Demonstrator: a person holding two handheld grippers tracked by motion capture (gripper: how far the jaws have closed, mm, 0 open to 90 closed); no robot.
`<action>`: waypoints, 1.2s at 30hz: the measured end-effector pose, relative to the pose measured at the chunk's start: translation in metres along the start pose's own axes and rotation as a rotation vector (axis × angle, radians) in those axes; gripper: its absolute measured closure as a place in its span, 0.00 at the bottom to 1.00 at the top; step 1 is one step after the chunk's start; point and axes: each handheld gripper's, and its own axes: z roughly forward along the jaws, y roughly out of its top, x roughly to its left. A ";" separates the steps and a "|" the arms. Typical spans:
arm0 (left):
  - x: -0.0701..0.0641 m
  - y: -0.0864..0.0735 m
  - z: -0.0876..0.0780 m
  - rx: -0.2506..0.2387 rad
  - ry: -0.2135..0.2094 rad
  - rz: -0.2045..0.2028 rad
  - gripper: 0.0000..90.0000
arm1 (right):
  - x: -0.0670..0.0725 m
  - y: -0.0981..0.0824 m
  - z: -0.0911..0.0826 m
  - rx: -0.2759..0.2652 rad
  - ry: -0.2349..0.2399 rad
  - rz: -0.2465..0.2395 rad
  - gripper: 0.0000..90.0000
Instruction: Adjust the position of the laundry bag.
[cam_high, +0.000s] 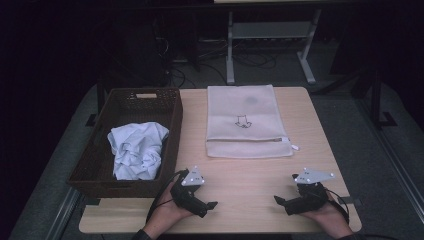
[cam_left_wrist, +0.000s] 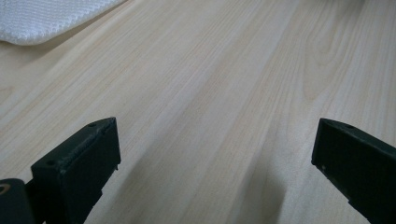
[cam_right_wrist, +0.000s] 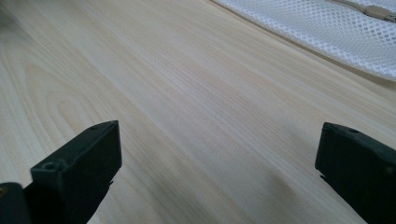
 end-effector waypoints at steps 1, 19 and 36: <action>0.000 0.000 0.000 0.000 0.000 -0.001 0.01 | 0.000 0.000 0.000 -0.002 0.002 -0.001 0.00; 0.004 0.010 0.007 0.003 0.011 -0.015 0.01 | 0.000 -0.004 -0.006 -0.020 0.012 0.011 0.00; 0.006 0.025 0.011 -0.015 0.009 -0.010 0.01 | -0.003 -0.006 -0.009 -0.020 -0.008 0.026 0.00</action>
